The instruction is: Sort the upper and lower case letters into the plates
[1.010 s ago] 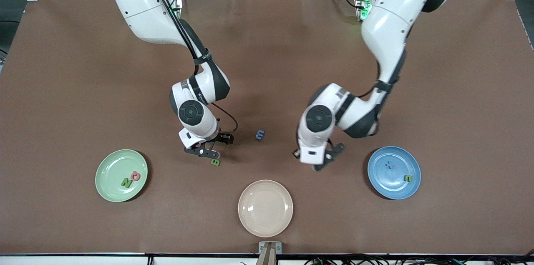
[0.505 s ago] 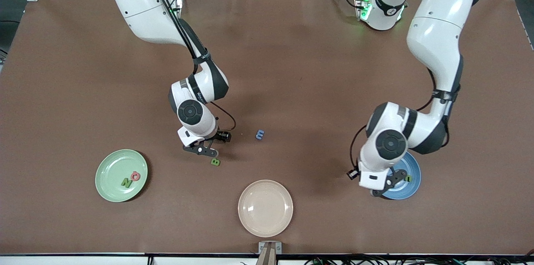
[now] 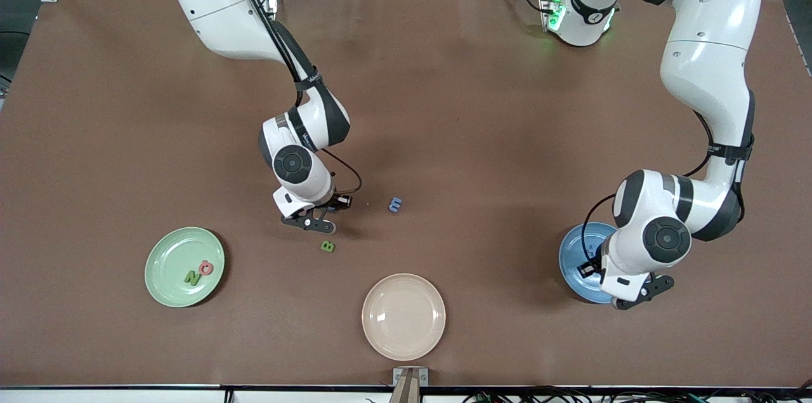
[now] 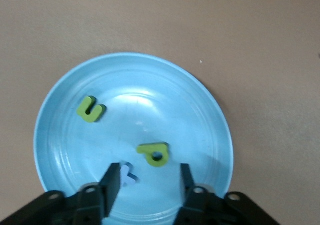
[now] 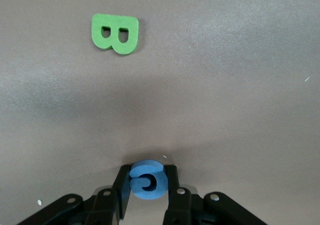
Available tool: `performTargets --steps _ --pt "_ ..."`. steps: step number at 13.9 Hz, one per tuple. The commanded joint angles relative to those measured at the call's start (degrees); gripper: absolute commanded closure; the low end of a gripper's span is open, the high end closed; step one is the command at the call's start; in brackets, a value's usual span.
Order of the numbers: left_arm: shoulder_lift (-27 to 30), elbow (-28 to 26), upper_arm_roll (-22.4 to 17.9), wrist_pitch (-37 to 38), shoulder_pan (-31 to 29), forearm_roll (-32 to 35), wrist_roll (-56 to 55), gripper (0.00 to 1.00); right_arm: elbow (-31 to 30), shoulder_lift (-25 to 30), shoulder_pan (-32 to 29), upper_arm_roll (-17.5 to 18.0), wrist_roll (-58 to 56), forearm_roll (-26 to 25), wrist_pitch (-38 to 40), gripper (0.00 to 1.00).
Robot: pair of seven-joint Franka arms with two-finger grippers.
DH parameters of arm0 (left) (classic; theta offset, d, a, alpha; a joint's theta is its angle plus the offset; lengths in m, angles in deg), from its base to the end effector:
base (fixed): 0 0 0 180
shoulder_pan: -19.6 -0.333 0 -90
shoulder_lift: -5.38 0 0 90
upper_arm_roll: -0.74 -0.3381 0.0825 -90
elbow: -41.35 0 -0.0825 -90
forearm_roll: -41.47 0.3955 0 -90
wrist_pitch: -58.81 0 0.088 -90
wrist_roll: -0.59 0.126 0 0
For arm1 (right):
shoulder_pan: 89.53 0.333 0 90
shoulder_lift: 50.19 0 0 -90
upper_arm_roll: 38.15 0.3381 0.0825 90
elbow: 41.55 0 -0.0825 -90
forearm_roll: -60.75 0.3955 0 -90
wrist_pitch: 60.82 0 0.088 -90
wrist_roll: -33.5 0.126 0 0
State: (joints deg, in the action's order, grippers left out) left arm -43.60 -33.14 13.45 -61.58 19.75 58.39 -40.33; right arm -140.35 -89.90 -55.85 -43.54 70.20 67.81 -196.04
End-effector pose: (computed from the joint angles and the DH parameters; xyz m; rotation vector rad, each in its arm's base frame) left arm 0.7602 -0.1141 0.2230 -2.9894 -0.6174 -0.0155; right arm 0.5988 0.3316 0.1697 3.1137 -0.3386 -0.0896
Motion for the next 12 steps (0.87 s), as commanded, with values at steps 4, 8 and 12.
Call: performTargets --steps 4,8,12 --pt "3.0 -0.3 6.3 4.6 6.7 0.3 -9.7 0.02 5.2 2.9 -1.7 -4.7 -8.3 -4.9 11.2 0.97" --pt "2.1 0.2 7.2 2.5 16.8 3.5 -11.3 0.04 8.4 2.5 -10.4 -7.3 -29.4 -7.9 13.6 0.96" --pt "-0.1 0.1 7.3 -6.0 20.0 5.8 -4.5 0.03 9.7 0.3 -19.8 -7.2 -47.3 -11.3 6.0 0.94"
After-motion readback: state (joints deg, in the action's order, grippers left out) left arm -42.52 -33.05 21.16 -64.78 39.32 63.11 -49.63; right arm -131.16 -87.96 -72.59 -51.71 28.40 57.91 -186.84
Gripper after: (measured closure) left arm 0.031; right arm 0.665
